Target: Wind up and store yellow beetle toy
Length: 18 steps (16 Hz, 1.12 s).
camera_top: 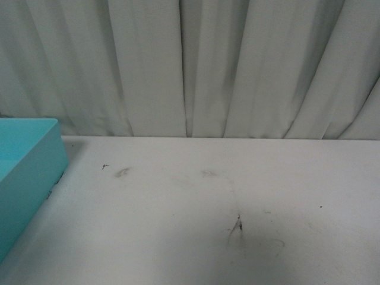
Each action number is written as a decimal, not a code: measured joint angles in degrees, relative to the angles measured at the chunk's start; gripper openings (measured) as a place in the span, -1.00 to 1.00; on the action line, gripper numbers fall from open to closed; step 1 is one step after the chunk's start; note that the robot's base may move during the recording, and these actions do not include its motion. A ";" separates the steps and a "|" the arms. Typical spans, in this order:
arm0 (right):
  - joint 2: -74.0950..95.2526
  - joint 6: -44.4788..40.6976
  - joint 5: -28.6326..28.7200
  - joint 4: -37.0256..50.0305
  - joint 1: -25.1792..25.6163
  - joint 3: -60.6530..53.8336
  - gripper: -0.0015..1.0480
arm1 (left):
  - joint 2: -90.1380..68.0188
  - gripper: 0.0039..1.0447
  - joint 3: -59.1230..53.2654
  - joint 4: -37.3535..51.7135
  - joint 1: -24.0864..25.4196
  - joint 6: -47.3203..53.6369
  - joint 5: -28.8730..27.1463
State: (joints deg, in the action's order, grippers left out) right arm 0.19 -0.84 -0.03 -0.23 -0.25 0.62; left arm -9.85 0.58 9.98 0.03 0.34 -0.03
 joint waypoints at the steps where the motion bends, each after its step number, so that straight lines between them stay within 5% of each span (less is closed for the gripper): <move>1: 0.00 0.00 0.02 0.00 0.00 0.00 0.87 | 0.42 -0.97 0.00 -0.74 0.00 0.00 0.00; 4: 0.00 0.00 -0.04 -0.02 0.00 0.00 0.87 | 6.40 -0.97 0.04 -9.75 0.00 0.00 0.22; 10: 0.00 0.02 0.00 0.00 0.00 0.00 0.87 | 9.49 -0.88 0.04 -10.19 -0.04 -0.11 -0.02; 18: 0.00 0.00 0.00 0.00 0.00 0.00 0.87 | 9.49 0.91 0.04 -10.19 -0.04 -0.09 0.00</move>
State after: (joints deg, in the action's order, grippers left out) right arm 0.19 -0.84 -0.03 -0.23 -0.25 0.62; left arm -0.36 0.62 -0.21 -0.01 0.25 -0.03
